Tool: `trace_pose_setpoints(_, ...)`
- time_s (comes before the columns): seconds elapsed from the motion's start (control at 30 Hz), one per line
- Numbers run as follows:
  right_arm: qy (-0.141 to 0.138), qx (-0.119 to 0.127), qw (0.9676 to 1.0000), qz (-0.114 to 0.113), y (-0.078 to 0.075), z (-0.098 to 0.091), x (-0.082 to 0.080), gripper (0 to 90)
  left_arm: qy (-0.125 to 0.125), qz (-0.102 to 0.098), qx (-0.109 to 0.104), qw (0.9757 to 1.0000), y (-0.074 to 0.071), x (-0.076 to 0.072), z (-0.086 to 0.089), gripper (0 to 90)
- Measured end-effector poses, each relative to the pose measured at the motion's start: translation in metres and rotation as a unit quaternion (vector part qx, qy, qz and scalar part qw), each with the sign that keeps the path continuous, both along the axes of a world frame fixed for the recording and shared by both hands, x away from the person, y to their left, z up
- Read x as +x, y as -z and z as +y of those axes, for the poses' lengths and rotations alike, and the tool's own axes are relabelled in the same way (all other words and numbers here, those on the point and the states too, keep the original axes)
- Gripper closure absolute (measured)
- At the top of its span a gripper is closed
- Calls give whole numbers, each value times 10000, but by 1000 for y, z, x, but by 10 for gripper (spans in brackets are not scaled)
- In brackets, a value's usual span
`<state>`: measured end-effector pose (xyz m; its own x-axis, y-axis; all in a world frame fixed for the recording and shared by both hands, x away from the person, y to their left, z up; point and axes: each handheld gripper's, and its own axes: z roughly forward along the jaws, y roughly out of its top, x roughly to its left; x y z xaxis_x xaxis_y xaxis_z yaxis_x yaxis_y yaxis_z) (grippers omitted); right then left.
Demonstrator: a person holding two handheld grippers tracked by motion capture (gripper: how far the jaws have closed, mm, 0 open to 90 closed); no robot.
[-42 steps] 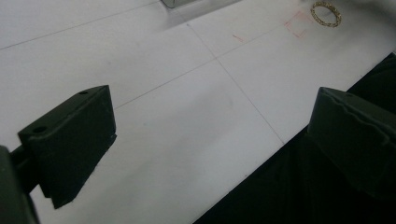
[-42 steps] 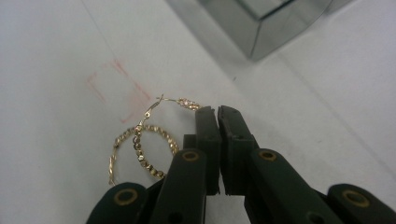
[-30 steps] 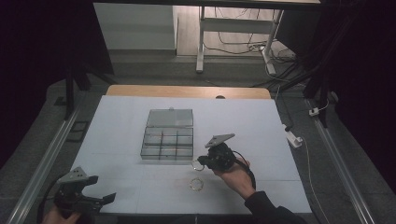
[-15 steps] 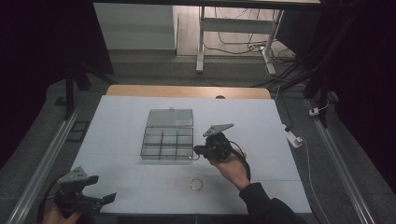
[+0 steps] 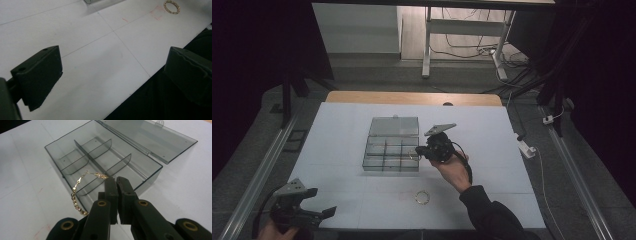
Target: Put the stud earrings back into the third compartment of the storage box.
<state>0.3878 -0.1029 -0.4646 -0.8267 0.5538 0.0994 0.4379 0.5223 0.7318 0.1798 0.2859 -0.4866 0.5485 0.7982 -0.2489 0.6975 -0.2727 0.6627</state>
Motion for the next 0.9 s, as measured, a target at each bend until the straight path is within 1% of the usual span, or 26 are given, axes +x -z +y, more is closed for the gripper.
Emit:
trace_pose_setpoints(0.1, 25, -44, 10000, -41, 1, 2, 4, 873, -6, -1, 11, 10000, 0, 0, 0, 19)
trace_pose_setpoints(0.17, 76, -34, 9999, -58, 3, 7, 10, 873, -6, 4, 2, 10000, 0, 0, 0, 19)
trace_pose_setpoints(0.3, 127, -131, 9998, -126, 6, 12, 19, 872, -6, 16, -6, 10000, 0, 1, 0, 19)
trace_pose_setpoints(0.33, 127, -131, 9998, -126, 6, 12, 19, 872, -7, 18, -8, 10000, 0, 1, 0, 19)
trace_pose_setpoints(0.37, 159, -147, 9996, -162, 8, 16, 24, 872, -5, 20, -9, 10000, 0, 1, 0, 19)
trace_pose_setpoints(0.43, 167, -227, 9994, -188, 10, 20, 28, 872, -7, 23, -9, 10000, 0, 1, 0, 19)
trace_pose_setpoints(0.5, 181, -315, 9990, -275, 12, 24, 32, 872, -6, 22, -10, 10000, 0, 1, 0, 19)
trace_pose_setpoints(0.53, 197, -356, 9988, -259, 13, 26, 34, 872, -5, 24, -11, 10000, 0, 1, 0, 19)
trace_pose_setpoints(0.6, 247, -383, 9984, -333, 17, 29, 38, 872, -4, 28, -9, 10000, 0, 1, 0, 19)
trace_pose_setpoints(0.63, 279, -428, 9982, -314, 18, 30, 40, 872, -5, 28, -8, 10000, 0, 1, 0, 19)
trace_pose_setpoints(0.73, 307, -453, 9980, -326, 21, 33, 43, 872, 2, 40, -9, 10000, 0, 1, 0, 19)
trace_pose_setpoints(0.77, 310, -512, 9974, -401, 25, 35, 46, 871, 3, 45, -9, 10000, 0, 1, 0, 19)
trace_pose_setpoints(0.8, 323, -537, 9971, -421, 27, 36, 46, 871, 2, 48, -7, 10000, 0, 1, 0, 19)
trace_pose_setpoints(0.9, 348, -580, 9969, -390, 32, 37, 48, 860, -1, 45, -7, 10000, 0, 1, 0, 19)
